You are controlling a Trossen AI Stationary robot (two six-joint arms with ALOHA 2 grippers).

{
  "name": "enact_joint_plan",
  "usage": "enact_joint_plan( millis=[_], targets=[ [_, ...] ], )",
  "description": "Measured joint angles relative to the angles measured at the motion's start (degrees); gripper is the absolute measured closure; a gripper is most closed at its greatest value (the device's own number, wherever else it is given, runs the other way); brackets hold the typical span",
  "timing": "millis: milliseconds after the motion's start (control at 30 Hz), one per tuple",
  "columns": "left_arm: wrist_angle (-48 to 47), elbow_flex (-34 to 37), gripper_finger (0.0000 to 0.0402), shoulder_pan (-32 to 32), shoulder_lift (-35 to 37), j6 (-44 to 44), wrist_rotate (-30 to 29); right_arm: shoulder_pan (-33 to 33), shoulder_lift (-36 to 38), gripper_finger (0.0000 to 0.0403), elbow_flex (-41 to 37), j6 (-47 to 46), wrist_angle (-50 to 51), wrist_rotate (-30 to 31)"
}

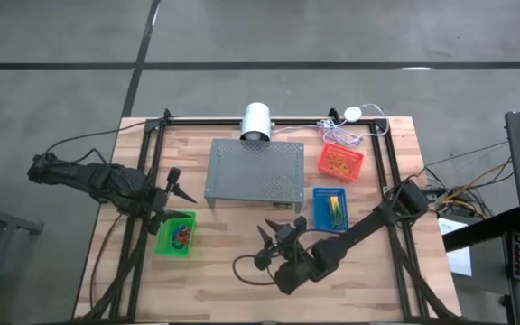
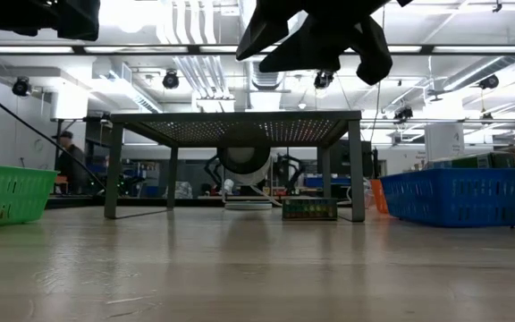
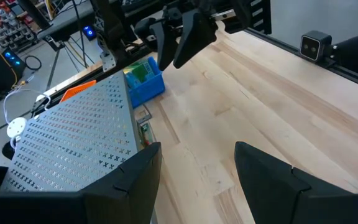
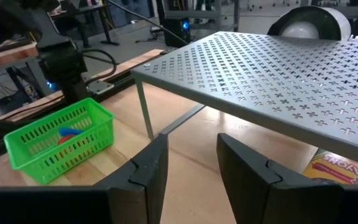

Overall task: Pick & Place Office Desk Supplies
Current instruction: Put the yellow crayons into the blue bin

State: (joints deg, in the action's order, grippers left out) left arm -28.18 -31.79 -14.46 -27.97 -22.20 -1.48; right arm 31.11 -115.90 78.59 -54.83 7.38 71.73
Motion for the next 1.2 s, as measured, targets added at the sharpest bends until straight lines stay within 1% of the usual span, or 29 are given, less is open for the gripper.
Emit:
enact_joint_plan(
  millis=[300, 400, 467, 667, 867, 1000, 1067, 1200],
  targets=[
    [0.0, 0.0, 0.0193, 0.0, 0.0, 0.0, 0.0, -0.6, 0.0, 0.0263, 0.0, -1.6, 0.1, -0.2],
    [0.0, 0.0, 0.0193, 0.0, 0.0, 0.0, 0.0, -0.9, -0.2, 0.0267, 0.0, -2.0, 0.9, -2.1],
    [0.0, 0.0, 0.0193, 0.0, 0.0, 0.0, 0.0, -0.8, -0.5, 0.027, -0.1, -2.9, 1.2, -2.2],
    [0.0, 0.0, 0.0193, 0.0, 0.0, 0.0, 0.0, -0.8, -2.6, 0.0272, -0.1, -7.7, 2.3, -2.3],
    [0.0, 0.0, 0.0193, 0.0, 0.0, 0.0, 0.0, -2.4, -5.4, 0.0258, -0.1, -18.6, 7.6, -1.6],
    [0.0, 0.0, 0.0193, 0.0, 0.0, 0.0, 0.0, -5.3, -7.6, 0.0247, -0.1, -19.4, 7.2, -1.9],
    [0.0, 0.0, 0.0193, 0.0, 0.0, 0.0, 0.0, -6.7, -8.0, 0.0241, -0.1, -19.8, 7.4, -3.7],
    [0.0, 0.0, 0.0193, 0.0, 0.0, 0.0, 0.0, -9.1, -8.2, 0.023, -0.1, -18.5, 8.8, -10.3]
  ],
)
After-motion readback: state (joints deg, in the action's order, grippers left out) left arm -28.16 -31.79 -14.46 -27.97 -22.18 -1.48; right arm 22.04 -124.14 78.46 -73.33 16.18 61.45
